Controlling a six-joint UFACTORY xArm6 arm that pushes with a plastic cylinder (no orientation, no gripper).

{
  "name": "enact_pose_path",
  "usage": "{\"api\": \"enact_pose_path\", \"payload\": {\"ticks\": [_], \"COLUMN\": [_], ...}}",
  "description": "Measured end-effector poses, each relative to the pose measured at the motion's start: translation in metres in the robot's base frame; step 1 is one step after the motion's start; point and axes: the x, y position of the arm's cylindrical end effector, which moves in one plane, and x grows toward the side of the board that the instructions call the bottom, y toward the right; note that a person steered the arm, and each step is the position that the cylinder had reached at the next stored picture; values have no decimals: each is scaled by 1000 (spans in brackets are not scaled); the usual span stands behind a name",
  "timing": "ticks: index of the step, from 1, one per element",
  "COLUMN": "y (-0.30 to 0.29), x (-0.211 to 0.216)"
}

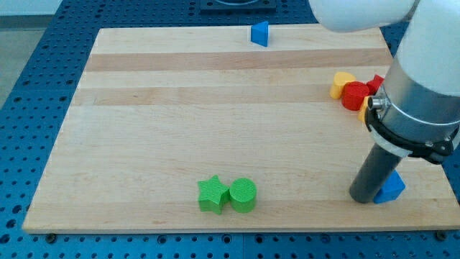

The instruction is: Push the blue triangle into the blue cube

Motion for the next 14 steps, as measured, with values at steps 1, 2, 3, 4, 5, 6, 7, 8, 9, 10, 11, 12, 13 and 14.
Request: {"api": "enact_pose_path", "payload": {"ticks": [1,2,3,4,5,6,7,8,9,10,11,12,13,14], "y": [-42,-75,-107,-136,-161,-181,-198,-191,-146,-122,-122,-110,-85,-70], "x": [-7,-64,-120,-178,-238,-283,-329,-367,-374,-376,-373,-353,-342,-326]}}
